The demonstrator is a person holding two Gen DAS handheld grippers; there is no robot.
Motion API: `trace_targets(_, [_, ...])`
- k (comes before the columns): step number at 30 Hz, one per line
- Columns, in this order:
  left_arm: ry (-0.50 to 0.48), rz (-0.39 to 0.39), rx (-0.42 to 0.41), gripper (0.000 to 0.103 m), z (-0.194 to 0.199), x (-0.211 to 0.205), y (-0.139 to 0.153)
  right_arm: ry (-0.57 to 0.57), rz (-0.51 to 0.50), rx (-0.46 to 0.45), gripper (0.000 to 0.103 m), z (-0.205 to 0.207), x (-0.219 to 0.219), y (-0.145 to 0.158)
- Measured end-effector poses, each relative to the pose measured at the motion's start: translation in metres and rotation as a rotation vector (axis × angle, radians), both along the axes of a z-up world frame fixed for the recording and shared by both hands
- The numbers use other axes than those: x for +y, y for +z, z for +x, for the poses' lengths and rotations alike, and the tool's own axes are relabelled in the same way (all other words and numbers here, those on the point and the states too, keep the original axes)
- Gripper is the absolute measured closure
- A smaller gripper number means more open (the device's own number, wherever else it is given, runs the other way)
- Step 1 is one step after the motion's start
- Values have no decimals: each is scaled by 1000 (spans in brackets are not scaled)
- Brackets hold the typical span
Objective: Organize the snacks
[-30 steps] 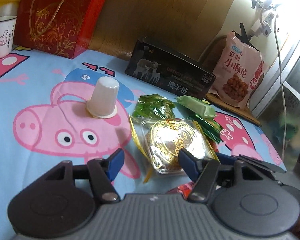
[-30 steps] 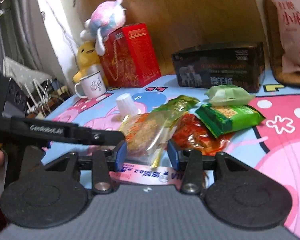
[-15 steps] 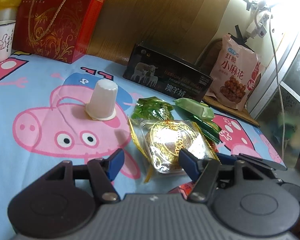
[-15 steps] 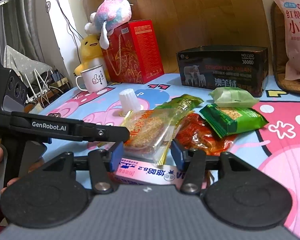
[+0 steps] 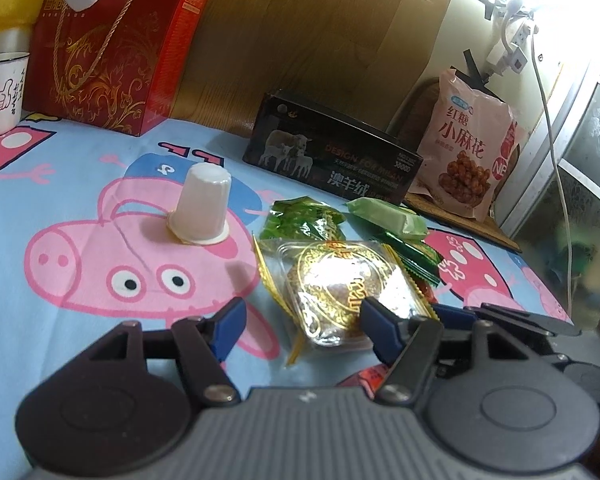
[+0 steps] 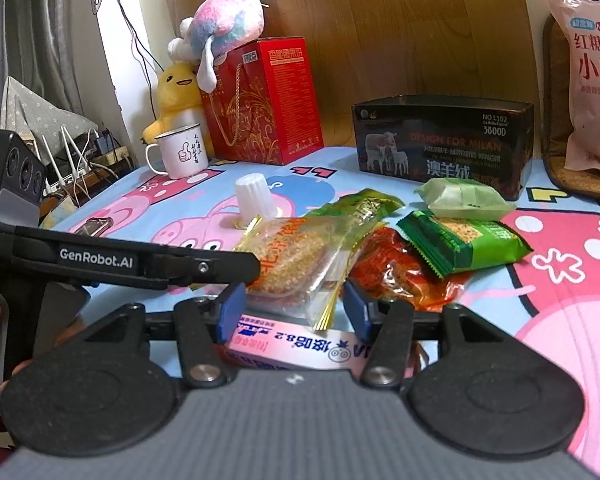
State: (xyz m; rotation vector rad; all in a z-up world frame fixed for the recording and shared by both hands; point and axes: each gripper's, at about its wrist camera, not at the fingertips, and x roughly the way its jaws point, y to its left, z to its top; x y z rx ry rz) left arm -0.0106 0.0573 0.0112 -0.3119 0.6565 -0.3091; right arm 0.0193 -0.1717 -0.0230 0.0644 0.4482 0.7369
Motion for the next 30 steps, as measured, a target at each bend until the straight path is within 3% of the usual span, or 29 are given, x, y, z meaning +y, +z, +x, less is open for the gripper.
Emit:
trace_targets(10, [6,-9,-2,38,0,2,-1,1,0,1,45,1,0,0])
trace_targets(14, [9,-15,-2,38,0,2,-1,7,-14,-6,39,-1,3,0])
trace_targets(30, [0,-18,-4,37,0,3,-1,8,-18,-7,38,1,3,0])
